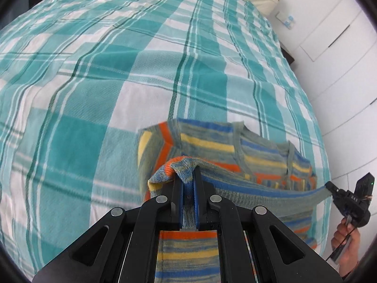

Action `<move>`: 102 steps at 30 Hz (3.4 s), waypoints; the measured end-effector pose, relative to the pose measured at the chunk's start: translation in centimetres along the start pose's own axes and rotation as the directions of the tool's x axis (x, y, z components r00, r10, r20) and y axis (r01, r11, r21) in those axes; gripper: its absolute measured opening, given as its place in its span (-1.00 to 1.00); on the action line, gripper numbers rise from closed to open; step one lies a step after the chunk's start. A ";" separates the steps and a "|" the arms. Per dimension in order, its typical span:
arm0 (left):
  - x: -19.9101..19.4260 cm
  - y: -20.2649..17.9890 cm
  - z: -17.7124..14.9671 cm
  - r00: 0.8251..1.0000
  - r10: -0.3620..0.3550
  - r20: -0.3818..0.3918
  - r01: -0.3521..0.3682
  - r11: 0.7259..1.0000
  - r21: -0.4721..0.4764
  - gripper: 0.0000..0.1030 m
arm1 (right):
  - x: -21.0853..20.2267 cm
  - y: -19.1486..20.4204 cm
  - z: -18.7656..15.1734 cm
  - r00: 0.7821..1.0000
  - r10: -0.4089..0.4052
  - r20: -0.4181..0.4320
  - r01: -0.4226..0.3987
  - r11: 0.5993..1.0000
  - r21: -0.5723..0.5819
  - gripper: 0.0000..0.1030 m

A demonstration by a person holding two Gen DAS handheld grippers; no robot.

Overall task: Fold small clothes
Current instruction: 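Lift the hem and fold it toward the collar with both grippers, then lay the folded hem down and open both grippers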

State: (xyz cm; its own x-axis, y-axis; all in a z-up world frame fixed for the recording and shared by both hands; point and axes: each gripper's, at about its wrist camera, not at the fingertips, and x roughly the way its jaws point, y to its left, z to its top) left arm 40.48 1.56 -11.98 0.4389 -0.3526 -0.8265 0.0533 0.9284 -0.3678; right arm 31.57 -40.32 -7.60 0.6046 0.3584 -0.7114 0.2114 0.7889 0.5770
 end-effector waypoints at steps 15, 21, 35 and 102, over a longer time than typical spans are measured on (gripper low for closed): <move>2.7 0.2 0.5 0.998 -0.020 -0.054 0.023 0.998 0.061 -0.89 | 3.5 1.5 3.3 0.995 -0.073 -0.069 0.051 0.958 -0.282 -0.23; 2.4 -0.2 0.4 0.998 -0.010 -0.058 0.014 0.998 0.065 -0.89 | 7.1 1.9 2.2 0.980 -0.124 -0.155 0.067 0.941 -0.331 -0.84; 2.0 1.6 3.7 0.998 0.066 0.026 -0.064 0.995 -0.071 0.30 | 5.7 3.4 7.5 0.961 -0.264 0.082 0.276 0.916 -0.290 -0.34; -1.4 -6.6 -18.7 0.993 0.091 -0.077 -0.041 0.869 0.493 -0.39 | -0.5 3.5 -17.2 0.983 -0.115 -0.144 0.036 0.887 -0.461 -0.38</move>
State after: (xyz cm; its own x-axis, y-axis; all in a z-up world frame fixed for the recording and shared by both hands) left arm 22.73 -6.28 -16.39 0.3718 -0.2749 -0.8867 0.4703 0.8793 -0.0754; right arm 18.84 -29.13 -12.07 0.4591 0.3337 -0.8233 -0.1446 0.9425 0.3014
